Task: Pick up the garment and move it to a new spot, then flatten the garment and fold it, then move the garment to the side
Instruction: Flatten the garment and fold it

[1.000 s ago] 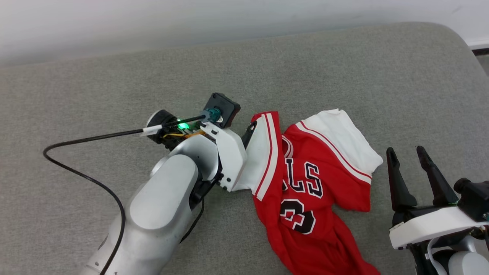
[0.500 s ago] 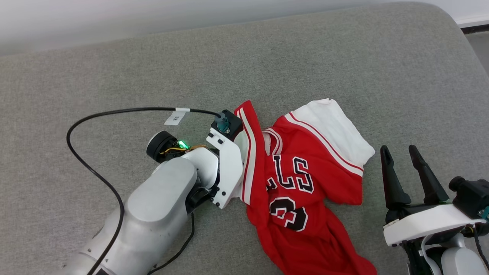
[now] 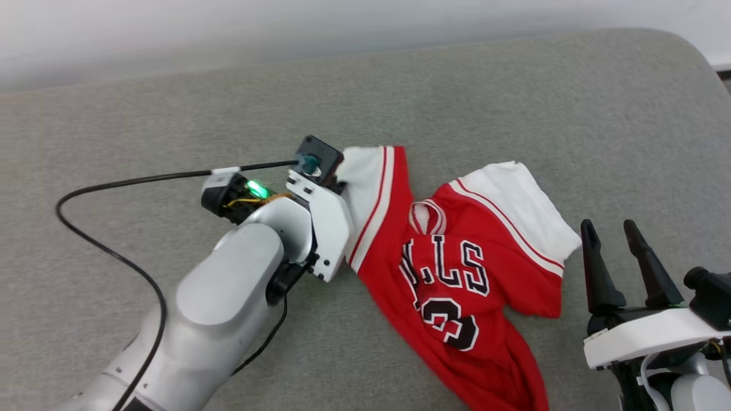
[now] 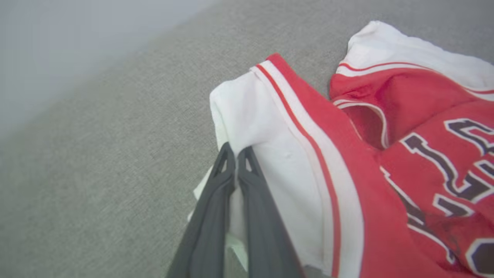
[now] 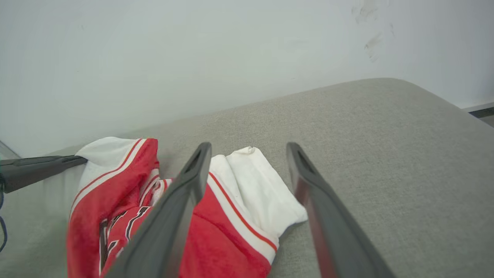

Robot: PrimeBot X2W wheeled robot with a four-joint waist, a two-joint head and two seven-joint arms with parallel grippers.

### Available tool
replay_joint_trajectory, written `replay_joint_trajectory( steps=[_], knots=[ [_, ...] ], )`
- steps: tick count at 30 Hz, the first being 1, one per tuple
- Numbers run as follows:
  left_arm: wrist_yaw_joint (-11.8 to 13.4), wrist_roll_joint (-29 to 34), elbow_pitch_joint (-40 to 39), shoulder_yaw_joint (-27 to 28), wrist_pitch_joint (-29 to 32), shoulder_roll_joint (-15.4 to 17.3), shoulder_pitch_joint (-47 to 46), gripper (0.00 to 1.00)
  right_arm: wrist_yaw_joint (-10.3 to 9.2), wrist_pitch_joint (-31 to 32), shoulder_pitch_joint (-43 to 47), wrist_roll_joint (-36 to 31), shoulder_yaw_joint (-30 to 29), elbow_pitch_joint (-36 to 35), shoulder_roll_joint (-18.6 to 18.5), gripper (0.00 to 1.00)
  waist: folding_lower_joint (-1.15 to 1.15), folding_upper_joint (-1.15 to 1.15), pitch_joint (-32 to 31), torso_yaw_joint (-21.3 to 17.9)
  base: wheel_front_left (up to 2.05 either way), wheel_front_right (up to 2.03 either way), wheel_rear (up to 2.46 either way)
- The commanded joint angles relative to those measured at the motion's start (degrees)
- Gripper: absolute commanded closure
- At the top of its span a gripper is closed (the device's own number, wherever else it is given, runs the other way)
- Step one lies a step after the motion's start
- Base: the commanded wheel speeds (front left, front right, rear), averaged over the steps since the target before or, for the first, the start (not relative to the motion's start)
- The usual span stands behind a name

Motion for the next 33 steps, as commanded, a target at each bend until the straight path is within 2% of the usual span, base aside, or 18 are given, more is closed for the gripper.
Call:
replay_joint_trajectory(
  steps=[1, 6, 13, 17, 20, 21, 25, 33],
  knots=[
    [0.93, 0.21, -0.97, 0.74, -1.32, 0.84, 0.99, 1.0, -0.02, 0.32, 0.61, -0.39, -0.29, -0.56, 0.11, 0.0, 0.0, 0.0, -1.43, 1.75, 0.0, 0.0, 0.0],
    [5.57, -0.47, -7.81, 3.16, -4.6, 4.37, 6.52, 1.0, -0.02, 1.79, 1.8, -1.39, -1.69, -1.95, 0.12, 0.0, 0.0, 0.0, -3.21, 4.78, 0.0, 0.0, 0.0],
    [13.46, -5.51, -17.2, 7.4, -2.91, 10.28, 22.08, 1.0, -0.02, 2.99, 3.36, -1.32, -2.59, -3.03, 0.11, 0.0, 0.0, 0.0, -4.7, 6.64, 0.0, 0.0, 0.0],
    [16.26, -9.07, -19.6, 8.67, -1.9, 11.21, 30.29, 1.0, -0.02, 3.63, 4.03, -1.17, -2.71, -3.3, 0.11, 0.0, 0.0, 0.0, -5.27, 6.63, 0.0, 0.0, 0.0],
    [17.31, -10.37, -20.47, 9.21, -2.87, 10.47, 33.2, 0.05, -0.02, 3.97, 4.37, -1.39, -3.18, -3.41, 0.11, 0.0, 0.0, 0.0, -5.84, 6.64, 0.0, 0.0, 0.0],
    [17.61, -10.3, -20.7, 9.35, -3.67, 10.31, 33.63, 0.0, -0.02, 4.21, 4.46, -1.53, -3.32, -3.44, 0.11, 0.0, 0.0, 0.0, -6.14, 6.63, 0.0, 0.0, 0.0],
    [18.61, -8.65, -21.9, 10.08, -8.04, 9.84, 33.51, 0.0, -0.02, 4.79, 5.27, -1.79, -3.73, -3.58, 0.11, 0.0, 0.0, 0.0, -7.33, 6.57, 0.0, 0.0, 0.0],
    [18.28, -5.42, -24.87, 11.38, -20.0, 8.83, 32.94, 0.0, -0.02, 6.77, 6.79, -3.07, -4.96, -4.03, 0.11, 0.0, 0.0, 0.0, -10.79, 5.95, 0.0, 0.0, 0.0]
  ],
)
